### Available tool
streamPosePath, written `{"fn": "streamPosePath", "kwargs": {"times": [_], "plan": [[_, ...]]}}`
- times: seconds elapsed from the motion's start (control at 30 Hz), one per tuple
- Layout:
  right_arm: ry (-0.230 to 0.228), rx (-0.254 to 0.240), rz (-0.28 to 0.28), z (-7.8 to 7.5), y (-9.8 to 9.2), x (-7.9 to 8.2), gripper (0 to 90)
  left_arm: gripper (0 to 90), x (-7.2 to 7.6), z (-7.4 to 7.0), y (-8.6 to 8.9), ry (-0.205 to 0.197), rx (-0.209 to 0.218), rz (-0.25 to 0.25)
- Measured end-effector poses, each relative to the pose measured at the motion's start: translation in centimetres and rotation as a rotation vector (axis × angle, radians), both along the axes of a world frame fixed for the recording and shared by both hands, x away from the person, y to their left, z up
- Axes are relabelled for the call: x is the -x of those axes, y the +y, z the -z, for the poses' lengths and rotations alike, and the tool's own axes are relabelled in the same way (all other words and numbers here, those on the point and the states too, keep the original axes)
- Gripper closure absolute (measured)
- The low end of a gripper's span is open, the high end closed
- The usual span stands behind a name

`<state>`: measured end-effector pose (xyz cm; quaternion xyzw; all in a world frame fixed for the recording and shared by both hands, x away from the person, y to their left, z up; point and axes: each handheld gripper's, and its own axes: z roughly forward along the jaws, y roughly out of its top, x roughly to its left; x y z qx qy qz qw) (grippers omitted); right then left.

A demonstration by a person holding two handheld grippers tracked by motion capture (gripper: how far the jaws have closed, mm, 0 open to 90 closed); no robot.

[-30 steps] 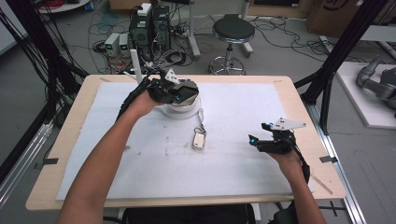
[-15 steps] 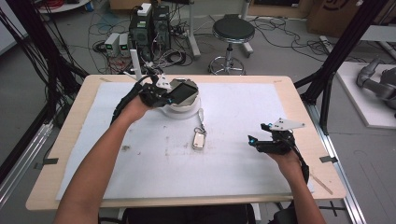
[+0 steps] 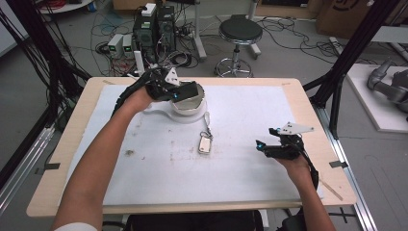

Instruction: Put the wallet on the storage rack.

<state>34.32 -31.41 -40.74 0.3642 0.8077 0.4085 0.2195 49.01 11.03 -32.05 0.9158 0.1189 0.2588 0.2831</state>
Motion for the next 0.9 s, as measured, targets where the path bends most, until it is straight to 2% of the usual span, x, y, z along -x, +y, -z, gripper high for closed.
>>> {"fn": "streamPosePath", "kwargs": {"times": [0.13, 0.17, 0.2, 0.23, 0.33, 0.4, 0.5, 0.7, 0.8, 0.9], "plan": [[0.009, -0.002, 0.001, 0.2, -0.1, 0.0, 25.9, 77.8, -0.5, 0.6, -0.5, -0.006, -0.015, 0.037], [0.008, -0.002, 0.001, 0.2, -0.2, 0.0, 25.9, 75.8, -0.7, 1.0, -0.7, -0.006, -0.016, 0.012], [0.009, -0.003, 0.0, 0.2, -0.2, 0.0, 25.9, 71.8, -0.7, 1.0, -0.7, -0.006, -0.016, 0.012], [0.009, -0.003, 0.0, 0.2, -0.2, 0.0, 25.9, 71.8, -0.8, 1.1, -0.8, -0.006, -0.004, -0.012], [0.01, 0.001, -0.001, 0.2, -0.2, 0.1, 25.9, 61.5, -0.9, 1.2, -0.8, 0.007, 0.017, -0.054], [0.01, -0.006, 0.001, 0.2, -0.2, 0.2, 25.9, 56.3, -0.7, 1.4, -0.6, 0.009, 0.042, -0.075], [0.007, -0.011, 0.004, 0.2, -0.3, 0.2, 25.9, 53.0, -0.2, 1.7, 0.0, 0.025, 0.078, -0.099], [0.004, -0.014, 0.005, 0.1, -0.4, 0.3, 25.9, 49.6, 1.3, 2.5, 1.5, 0.036, 0.155, -0.138], [0.009, -0.014, 0.007, 0.1, -0.3, 0.3, 25.9, 49.1, 2.3, 2.8, 2.3, 0.036, 0.224, -0.164], [0.004, -0.011, 0.008, 0.1, -0.2, 0.4, 25.9, 48.9, 3.2, 3.0, 3.1, 0.029, 0.27, -0.193]]}}
